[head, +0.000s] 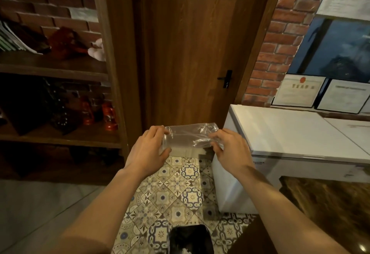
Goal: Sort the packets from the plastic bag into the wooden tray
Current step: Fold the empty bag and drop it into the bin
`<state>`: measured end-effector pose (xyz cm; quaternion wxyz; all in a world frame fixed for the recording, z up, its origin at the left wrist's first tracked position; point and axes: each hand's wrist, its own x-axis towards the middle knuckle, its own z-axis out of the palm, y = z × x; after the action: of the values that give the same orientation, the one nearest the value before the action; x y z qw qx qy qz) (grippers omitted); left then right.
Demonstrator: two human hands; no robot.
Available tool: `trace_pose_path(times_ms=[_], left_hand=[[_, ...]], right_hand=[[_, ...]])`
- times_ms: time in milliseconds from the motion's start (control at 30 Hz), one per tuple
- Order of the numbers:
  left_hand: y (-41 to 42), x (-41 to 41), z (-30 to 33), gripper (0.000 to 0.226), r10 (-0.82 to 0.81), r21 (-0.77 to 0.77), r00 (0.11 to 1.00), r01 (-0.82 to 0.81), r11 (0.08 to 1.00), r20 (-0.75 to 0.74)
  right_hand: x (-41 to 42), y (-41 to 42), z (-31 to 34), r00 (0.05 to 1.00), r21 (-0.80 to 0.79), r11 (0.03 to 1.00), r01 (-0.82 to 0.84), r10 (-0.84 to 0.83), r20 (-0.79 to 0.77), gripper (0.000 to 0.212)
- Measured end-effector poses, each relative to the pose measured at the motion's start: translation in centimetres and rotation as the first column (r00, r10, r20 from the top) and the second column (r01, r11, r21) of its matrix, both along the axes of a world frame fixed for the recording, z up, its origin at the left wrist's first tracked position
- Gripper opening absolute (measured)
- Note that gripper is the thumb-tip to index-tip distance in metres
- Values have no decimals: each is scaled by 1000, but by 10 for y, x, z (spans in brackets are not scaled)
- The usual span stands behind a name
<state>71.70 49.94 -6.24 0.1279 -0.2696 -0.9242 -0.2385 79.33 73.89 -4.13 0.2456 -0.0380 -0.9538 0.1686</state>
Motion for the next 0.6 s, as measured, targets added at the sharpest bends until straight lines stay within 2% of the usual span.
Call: trace_pose_path(times_ms=[367,600], left_hand=[[14,9,-73,53,0,-78,987,13,997,163],[28,15,-154,53,-64,-126,958,103,987,281]], right_hand=[[4,25,-77,993,-35,999,-19,23,118,21],[13,50,-150,957,-95,995,3,25,289,22]])
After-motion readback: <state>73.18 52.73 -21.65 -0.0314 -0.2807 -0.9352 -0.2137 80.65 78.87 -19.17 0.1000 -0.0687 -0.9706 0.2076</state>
